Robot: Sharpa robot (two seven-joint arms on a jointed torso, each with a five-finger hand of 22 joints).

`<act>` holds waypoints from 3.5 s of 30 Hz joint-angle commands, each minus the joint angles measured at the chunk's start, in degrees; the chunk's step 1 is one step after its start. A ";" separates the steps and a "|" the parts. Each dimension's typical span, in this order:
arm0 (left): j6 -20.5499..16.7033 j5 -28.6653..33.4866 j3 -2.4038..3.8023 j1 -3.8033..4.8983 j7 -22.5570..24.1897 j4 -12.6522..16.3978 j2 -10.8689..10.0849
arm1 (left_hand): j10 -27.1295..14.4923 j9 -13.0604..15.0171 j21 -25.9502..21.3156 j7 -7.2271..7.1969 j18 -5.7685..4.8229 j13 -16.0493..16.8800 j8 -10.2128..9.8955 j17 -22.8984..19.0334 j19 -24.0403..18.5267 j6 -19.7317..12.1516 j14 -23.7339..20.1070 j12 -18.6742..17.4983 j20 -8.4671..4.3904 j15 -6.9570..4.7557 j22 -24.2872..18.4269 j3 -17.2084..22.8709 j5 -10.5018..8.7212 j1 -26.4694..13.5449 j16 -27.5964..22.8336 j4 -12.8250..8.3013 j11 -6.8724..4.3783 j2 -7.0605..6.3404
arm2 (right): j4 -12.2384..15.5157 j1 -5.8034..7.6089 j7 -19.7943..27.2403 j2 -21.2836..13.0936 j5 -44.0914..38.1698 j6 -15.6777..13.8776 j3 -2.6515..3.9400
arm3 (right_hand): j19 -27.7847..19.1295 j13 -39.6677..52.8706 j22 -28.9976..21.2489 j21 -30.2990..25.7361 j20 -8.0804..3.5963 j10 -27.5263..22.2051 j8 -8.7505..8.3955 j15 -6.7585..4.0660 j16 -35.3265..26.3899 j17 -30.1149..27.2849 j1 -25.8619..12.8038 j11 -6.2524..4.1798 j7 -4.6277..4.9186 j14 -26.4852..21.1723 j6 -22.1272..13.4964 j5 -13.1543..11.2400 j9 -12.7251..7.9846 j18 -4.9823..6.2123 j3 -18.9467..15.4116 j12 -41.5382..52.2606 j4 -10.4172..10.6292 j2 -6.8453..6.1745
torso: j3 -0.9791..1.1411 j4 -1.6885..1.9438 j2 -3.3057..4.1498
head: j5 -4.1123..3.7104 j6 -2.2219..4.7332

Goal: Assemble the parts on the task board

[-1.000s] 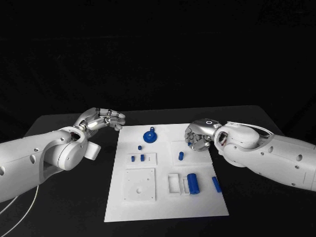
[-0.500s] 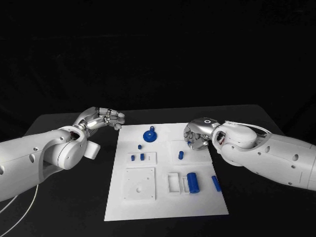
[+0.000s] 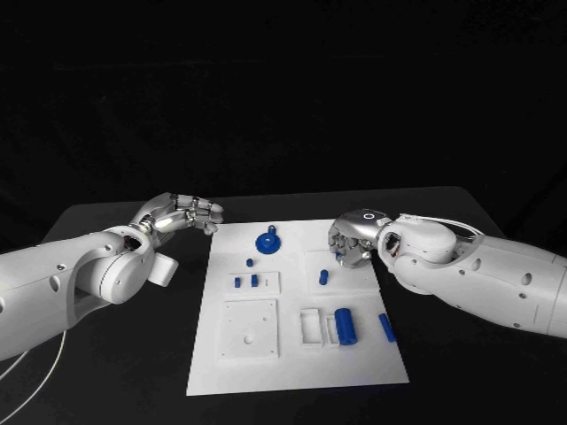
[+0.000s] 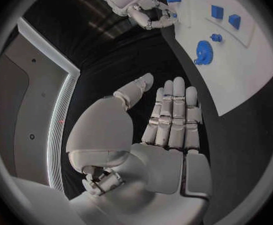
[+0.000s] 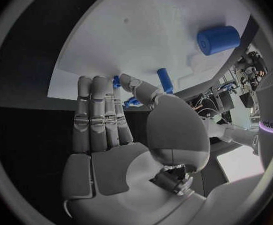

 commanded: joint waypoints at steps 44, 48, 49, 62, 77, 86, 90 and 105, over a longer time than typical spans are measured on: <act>0.30 0.21 0.03 0.04 0.27 -1.17 0.15 | -0.33 -0.20 -0.52 0.09 0.42 -0.14 0.21 0.57 -0.23 -0.76 0.12 -0.63 0.35 0.17 0.20 -0.38 0.59 -0.17 -0.85 0.26 0.11 0.19 | -0.30 -0.49 0.12 0.32 0.70 0.91 -0.06 | 1.07 3.37 1.34 1.35 -0.87 4.28 1.46 -1.56 2.56 1.85 -0.67 -1.43 -1.24 0.04 3.19 3.63 2.30 0.78 2.89 -0.14 0.43 -0.25 | 0.06 -0.02 -0.01 | 0.32 -0.04; 0.24 0.21 0.03 0.04 0.36 -1.25 0.15 | -0.33 -0.21 -0.53 0.10 0.42 -0.14 0.20 0.60 -0.23 -0.78 0.12 -0.64 0.35 0.17 0.21 -0.38 0.60 -0.18 -0.89 0.26 0.11 0.19 | 0.11 -0.04 0.30 0.26 1.80 0.75 0.51 | 1.06 3.41 1.35 1.35 -0.86 4.27 1.46 -1.56 2.56 1.85 -0.69 -1.43 -1.24 0.02 3.19 3.69 2.33 0.78 2.91 -0.16 0.46 -0.23 | 0.07 -0.04 0.00 | 0.33 0.04; 0.24 0.21 0.03 0.04 0.36 -1.25 0.15 | -0.33 -0.21 -0.53 0.10 0.42 -0.14 0.20 0.60 -0.23 -0.78 0.12 -0.64 0.35 0.17 0.21 -0.38 0.60 -0.18 -0.89 0.26 0.11 0.19 | 0.11 -0.04 0.30 0.26 1.80 0.75 0.51 | 1.06 3.41 1.35 1.35 -0.86 4.27 1.46 -1.56 2.56 1.85 -0.69 -1.43 -1.24 0.02 3.19 3.69 2.33 0.78 2.91 -0.16 0.46 -0.23 | 0.07 -0.04 0.00 | 0.33 0.04; 0.12 0.21 0.03 0.04 0.40 -1.47 0.29 | -0.33 -0.24 -0.57 0.13 0.42 -0.15 0.19 0.69 -0.26 -0.86 0.12 -0.68 0.36 0.18 0.24 -0.38 0.62 -0.20 -1.00 0.26 0.12 0.19 | 1.67 1.40 0.42 -0.77 3.04 0.80 1.20 | 1.01 3.60 1.37 1.32 -0.87 4.22 1.42 -1.55 2.57 1.86 -0.66 -1.42 -1.23 -0.07 3.12 3.48 2.47 0.78 2.97 -0.24 0.50 -0.19 | 0.03 -0.03 -0.01 | 0.39 0.42; -0.75 0.21 0.03 0.04 0.63 -1.45 0.47 | -0.29 -0.28 -0.59 0.16 0.43 -0.15 0.18 0.84 -0.26 -0.94 0.18 -0.70 0.37 0.18 0.28 -0.37 0.63 -0.20 -1.11 0.26 0.11 0.23 | 7.73 1.38 7.40 -1.18 16.36 -7.24 2.10 | 0.86 4.28 1.48 1.22 -0.82 3.98 1.23 -1.48 2.54 1.82 -0.79 -1.33 -1.13 -0.28 2.78 4.33 3.01 0.78 2.67 -0.62 0.32 0.44 | 0.06 0.01 0.03 | 2.01 1.21; -2.04 1.05 0.04 0.04 1.14 -1.53 0.77 | -0.21 -0.33 -0.59 0.22 0.45 -0.14 0.13 1.01 -0.22 -1.08 0.27 -0.70 0.37 0.16 0.33 -0.39 0.65 -0.23 -1.20 0.27 0.09 0.19 | 10.39 0.91 8.34 1.37 15.02 -7.55 2.10 | 0.79 4.82 1.57 1.17 -0.81 3.86 1.11 -1.44 2.52 1.74 -1.05 -1.29 -1.06 -0.34 2.56 5.16 3.46 0.78 1.82 -0.87 -0.35 1.15 | -0.04 0.02 -0.01 | 4.93 1.29; -2.21 1.12 0.04 0.04 1.21 -1.60 1.02 | -0.20 -0.33 -0.59 0.22 0.45 -0.13 0.13 1.02 -0.22 -1.08 0.28 -0.70 0.37 0.16 0.34 -0.38 0.65 -0.23 -1.22 0.27 0.08 0.19 | 10.99 0.45 8.38 2.67 13.17 -7.29 2.09 | 0.77 4.87 1.58 1.16 -0.80 3.85 1.10 -1.44 2.51 1.73 -1.07 -1.29 -1.06 -0.35 2.54 5.18 3.50 0.78 1.75 -0.90 -0.42 1.22 | -0.05 0.11 0.00 | 6.35 0.78; -2.50 2.26 0.05 0.05 1.43 -2.02 2.12 | -0.18 -0.35 -0.61 0.24 0.44 -0.13 0.12 1.10 -0.21 -1.13 0.29 -0.71 0.37 0.17 0.36 -0.39 0.65 -0.28 -1.29 0.31 0.08 0.22 | 10.56 -1.35 6.76 5.77 6.79 -7.41 0.23 | 0.76 5.00 1.61 1.15 -0.81 3.84 1.07 -1.44 2.51 1.70 -1.04 -1.29 -1.06 -0.35 2.51 5.33 3.61 0.78 1.65 -0.96 -0.62 1.28 | -0.18 0.07 0.03 | 10.43 -1.03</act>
